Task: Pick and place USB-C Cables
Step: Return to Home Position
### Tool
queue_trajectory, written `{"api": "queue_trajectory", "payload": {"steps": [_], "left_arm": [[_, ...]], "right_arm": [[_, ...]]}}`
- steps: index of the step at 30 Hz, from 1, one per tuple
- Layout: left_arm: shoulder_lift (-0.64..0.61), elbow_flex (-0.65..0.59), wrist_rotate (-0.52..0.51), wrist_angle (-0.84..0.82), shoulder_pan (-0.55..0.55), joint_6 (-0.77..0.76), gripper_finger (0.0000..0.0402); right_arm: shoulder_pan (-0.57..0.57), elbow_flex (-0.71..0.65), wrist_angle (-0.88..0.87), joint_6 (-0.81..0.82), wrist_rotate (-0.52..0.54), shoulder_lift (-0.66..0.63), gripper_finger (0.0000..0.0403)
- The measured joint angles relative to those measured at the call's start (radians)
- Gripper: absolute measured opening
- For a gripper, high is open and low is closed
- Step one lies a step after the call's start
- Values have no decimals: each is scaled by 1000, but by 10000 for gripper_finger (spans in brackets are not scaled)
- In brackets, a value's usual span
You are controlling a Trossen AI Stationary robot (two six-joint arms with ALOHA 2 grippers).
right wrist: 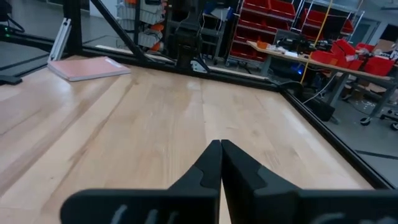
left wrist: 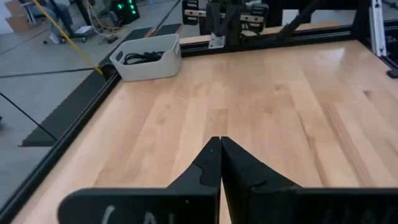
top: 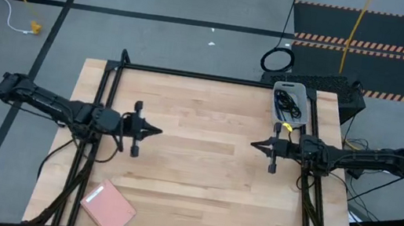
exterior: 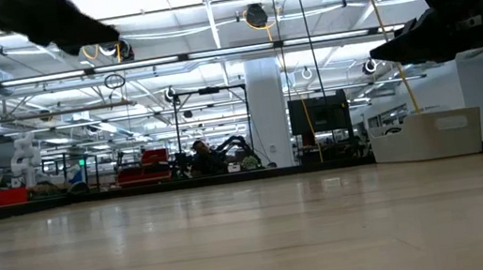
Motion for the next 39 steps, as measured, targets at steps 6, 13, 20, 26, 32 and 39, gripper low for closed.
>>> {"api": "queue_trajectory", "payload": {"steps": [6, 13, 20, 26, 32, 39], "left_arm": [[-136, -152, -1, 84, -24, 13, 4], [-263, -311, 73, 226, -24, 68, 6], [-371, -396, 129, 311, -23, 134, 9], [-448, -452, 132, 348, -20, 148, 4], [-506, -467, 132, 348, -14, 176, 10], [-554, -467, 153, 284, 39, 147, 6]], "right_arm": [[0, -1, 0, 5, 0, 0, 0], [0, -2, 0, 3, 0, 0, 0], [0, -2, 0, -1, 1, 0, 0], [0, -2, 0, -2, 1, 0, 0], [0, -2, 0, 0, 2, -5, 0], [0, -2, -9, 1, 3, -55, 0]]}}
